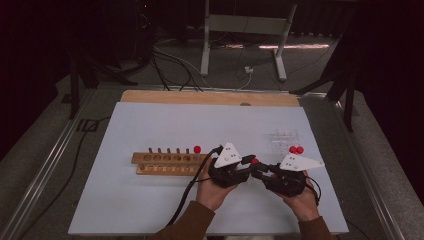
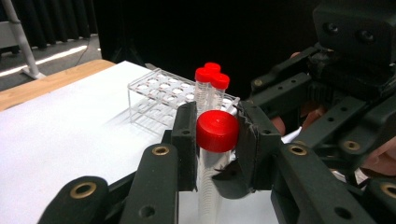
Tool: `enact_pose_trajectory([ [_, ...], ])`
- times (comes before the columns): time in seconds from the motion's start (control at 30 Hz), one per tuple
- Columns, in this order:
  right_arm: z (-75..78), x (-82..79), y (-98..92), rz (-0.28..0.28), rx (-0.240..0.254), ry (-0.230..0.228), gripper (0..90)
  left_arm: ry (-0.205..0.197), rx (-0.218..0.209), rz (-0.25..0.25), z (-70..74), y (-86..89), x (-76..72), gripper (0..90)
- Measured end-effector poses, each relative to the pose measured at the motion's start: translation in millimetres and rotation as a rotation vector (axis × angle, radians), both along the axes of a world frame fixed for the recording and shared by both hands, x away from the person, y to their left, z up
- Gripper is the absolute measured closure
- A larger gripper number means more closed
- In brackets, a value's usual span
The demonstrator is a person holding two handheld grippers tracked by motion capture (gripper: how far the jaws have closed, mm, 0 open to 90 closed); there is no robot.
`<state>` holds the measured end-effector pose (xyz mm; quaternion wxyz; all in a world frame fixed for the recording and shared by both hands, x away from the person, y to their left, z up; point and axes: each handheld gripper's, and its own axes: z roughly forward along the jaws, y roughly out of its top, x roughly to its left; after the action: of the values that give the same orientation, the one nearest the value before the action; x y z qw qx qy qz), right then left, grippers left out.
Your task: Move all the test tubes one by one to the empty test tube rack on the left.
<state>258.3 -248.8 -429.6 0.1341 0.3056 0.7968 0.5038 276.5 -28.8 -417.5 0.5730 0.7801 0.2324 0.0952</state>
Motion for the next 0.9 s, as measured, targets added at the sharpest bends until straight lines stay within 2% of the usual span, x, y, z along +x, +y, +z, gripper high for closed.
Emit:
enact_pose_trajectory([
  [0.03,-0.2,0.9,-2.8,-0.004,0.011,0.005,50.6,-0.001,0.002,0.005,0.5,1.1,0.2,71.5],
  [0.07,-0.2,0.9,-2.8,-0.004,0.011,0.005,50.6,0.0,0.0,0.007,0.9,2.4,0.5,71.5],
  [0.1,-0.8,2.0,-6.2,-0.013,0.02,0.006,42.1,-0.001,0.002,0.01,1.4,4.2,1.0,71.5],
  [0.13,-0.8,2.0,-6.2,-0.013,0.02,0.006,42.1,-0.001,0.002,0.016,1.7,5.7,1.3,71.5],
  [0.23,-2.0,3.1,-10.7,-0.042,0.029,0.007,29.8,0.004,-0.008,0.029,2.3,11.3,2.3,71.5],
  [0.4,-3.7,4.6,-17.4,-0.088,0.034,-0.004,14.6,0.008,-0.014,0.043,4.4,20.3,2.6,71.5],
  [0.6,-3.9,5.3,-24.5,-0.109,0.048,-0.015,2.6,0.008,-0.021,0.052,8.4,31.6,0.9,71.4],
  [0.9,-0.7,4.1,-38.6,-0.151,0.067,-0.046,0.0,0.011,-0.025,0.067,12.6,50.8,-1.7,71.4],
])
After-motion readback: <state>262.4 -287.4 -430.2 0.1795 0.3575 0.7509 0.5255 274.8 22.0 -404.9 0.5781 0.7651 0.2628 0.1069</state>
